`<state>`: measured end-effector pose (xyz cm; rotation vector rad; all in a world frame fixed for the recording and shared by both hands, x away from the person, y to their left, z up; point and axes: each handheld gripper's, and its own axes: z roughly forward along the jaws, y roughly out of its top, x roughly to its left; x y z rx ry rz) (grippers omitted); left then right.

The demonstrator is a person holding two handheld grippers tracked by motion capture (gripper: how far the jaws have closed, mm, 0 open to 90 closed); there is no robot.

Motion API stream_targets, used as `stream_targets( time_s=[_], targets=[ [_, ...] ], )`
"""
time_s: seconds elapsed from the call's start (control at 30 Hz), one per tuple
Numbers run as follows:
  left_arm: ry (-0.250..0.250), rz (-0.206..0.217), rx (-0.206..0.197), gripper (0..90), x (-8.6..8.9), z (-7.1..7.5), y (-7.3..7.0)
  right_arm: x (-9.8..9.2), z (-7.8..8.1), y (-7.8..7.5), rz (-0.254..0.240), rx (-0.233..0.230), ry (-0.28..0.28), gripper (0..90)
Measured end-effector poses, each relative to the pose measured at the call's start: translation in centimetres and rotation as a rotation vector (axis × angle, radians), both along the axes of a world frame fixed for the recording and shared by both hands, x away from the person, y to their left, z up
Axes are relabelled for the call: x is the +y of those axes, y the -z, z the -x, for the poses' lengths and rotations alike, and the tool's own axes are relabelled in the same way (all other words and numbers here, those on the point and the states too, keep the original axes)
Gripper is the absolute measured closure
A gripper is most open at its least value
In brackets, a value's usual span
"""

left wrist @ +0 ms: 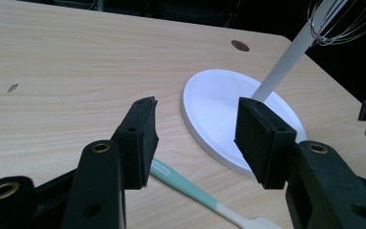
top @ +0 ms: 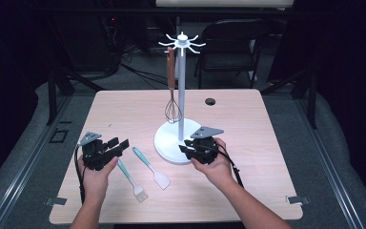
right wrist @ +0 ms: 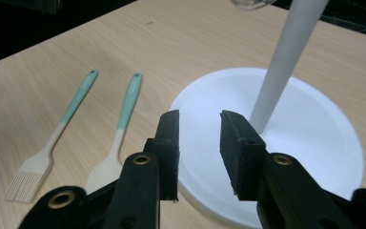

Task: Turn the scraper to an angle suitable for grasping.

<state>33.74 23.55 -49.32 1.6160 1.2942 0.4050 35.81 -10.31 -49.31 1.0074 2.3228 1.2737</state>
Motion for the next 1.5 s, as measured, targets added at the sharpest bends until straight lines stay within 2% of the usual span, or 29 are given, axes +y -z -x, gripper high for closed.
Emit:
stream_targets(
  time_s=[0.1, 0.2, 0.27, 0.47, 0.53, 0.57, 0.63, 0.67, 0.77, 1.07, 1.17, 1.2, 1.37, 1.5],
  targets=[
    [-0.003, -0.005, -0.003, 48.9, -0.1, 0.0, 0.0, 0.7, 0.0, 0.8, 0.006, 0.016, -0.014, 71.6],
    [0.0, -0.013, -0.003, 48.6, -0.2, 0.0, 0.2, 1.3, 0.0, 1.6, 0.026, 0.054, -0.023, 72.7],
    [0.002, -0.015, -0.001, 48.5, -0.2, -0.1, 0.2, 1.6, -0.1, 2.0, 0.048, 0.059, -0.027, 72.8],
    [-0.006, -0.023, 0.0, 48.0, -0.1, -0.1, 0.3, 2.9, -0.1, 3.3, 0.07, 0.092, -0.046, 73.7],
    [-0.007, -0.023, 0.0, 47.8, -0.1, -0.1, 0.3, 3.5, -0.1, 3.8, 0.088, 0.12, -0.065, 73.3],
    [-0.006, -0.024, 0.002, 47.7, -0.1, -0.1, 0.4, 4.0, -0.2, 4.2, 0.094, 0.152, -0.067, 73.4],
    [-0.004, -0.026, 0.004, 47.7, -0.2, -0.1, 0.4, 4.2, -0.2, 4.4, 0.102, 0.159, -0.074, 74.3],
    [-0.001, -0.028, 0.005, 47.6, -0.2, -0.1, 0.4, 4.7, -0.4, 4.7, 0.125, 0.182, -0.08, 75.2],
    [0.0, -0.031, 0.008, 47.5, -0.1, -0.1, 0.4, 5.4, -0.4, 5.1, 0.136, 0.196, -0.087, 76.8],
    [-0.005, -0.024, 0.014, 47.6, 0.3, 0.4, 0.5, 8.9, -0.8, 6.0, 0.23, 0.24, -0.139, 80.8],
    [-0.003, -0.032, 0.015, 48.7, 0.4, 0.8, 0.5, 9.8, -1.0, 6.1, 0.221, 0.256, -0.14, 82.2],
    [0.0, -0.035, 0.017, 48.8, 0.5, 0.9, 0.5, 10.1, -1.1, 6.0, 0.235, 0.267, -0.145, 82.1],
    [-0.018, -0.033, 0.019, 49.1, 1.1, 1.6, 0.5, 11.3, -1.6, 6.1, 0.232, 0.273, -0.145, 81.7],
    [-0.04, -0.031, 0.023, 49.6, 1.7, 2.1, 0.5, 12.2, -1.7, 6.5, 0.255, 0.273, -0.142, 81.0]
  ],
)
